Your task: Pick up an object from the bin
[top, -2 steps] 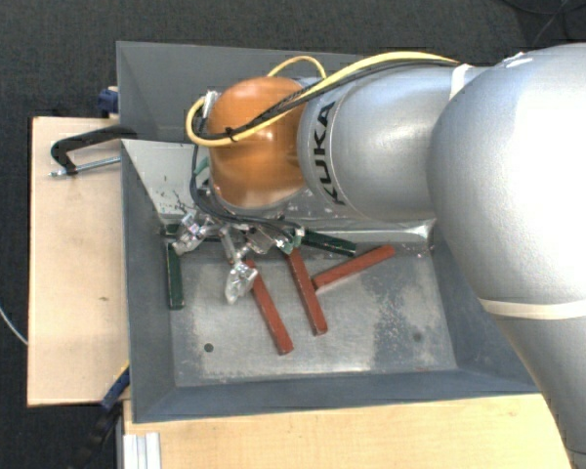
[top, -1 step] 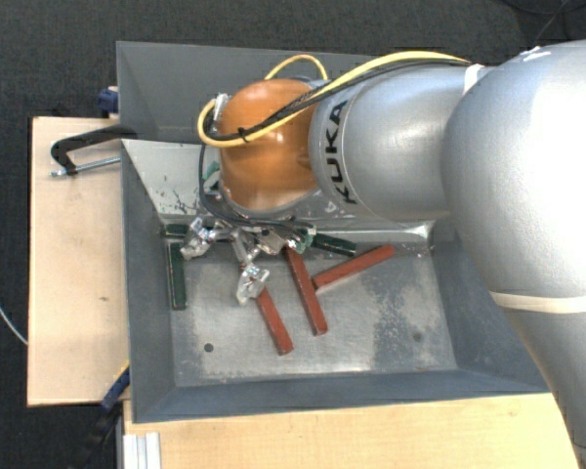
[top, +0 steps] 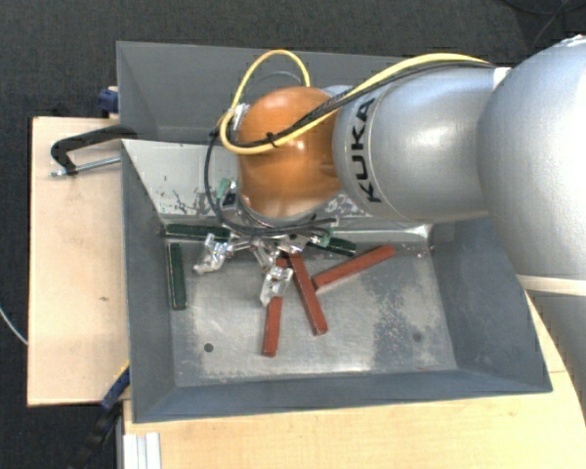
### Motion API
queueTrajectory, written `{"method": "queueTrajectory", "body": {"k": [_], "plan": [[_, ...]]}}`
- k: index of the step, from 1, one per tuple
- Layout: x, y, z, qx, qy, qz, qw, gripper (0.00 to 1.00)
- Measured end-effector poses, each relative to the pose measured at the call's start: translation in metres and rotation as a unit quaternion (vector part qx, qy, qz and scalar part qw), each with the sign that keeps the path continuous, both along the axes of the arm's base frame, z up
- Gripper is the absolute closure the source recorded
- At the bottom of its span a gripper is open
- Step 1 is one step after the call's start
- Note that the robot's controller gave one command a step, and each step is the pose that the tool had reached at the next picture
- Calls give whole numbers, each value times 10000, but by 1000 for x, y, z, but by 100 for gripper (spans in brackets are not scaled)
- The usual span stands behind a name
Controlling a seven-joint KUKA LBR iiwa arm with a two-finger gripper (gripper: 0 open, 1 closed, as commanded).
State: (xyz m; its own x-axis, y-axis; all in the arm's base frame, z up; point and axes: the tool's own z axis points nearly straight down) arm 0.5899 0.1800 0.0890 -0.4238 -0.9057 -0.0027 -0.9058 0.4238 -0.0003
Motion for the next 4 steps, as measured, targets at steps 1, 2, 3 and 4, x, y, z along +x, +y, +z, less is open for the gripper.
{"method": "queueTrajectory", "body": {"k": [1, 2, 3, 4], "plan": [[2, -24, 3, 4, 6, -898, 9960, 0], [0, -36, 23, 5, -11, -354, 9994, 0], [-11, -74, 24, 1, -6, 818, 9967, 0], [-8, -94, -10, -9, 4, 1227, 9924, 100]]}}
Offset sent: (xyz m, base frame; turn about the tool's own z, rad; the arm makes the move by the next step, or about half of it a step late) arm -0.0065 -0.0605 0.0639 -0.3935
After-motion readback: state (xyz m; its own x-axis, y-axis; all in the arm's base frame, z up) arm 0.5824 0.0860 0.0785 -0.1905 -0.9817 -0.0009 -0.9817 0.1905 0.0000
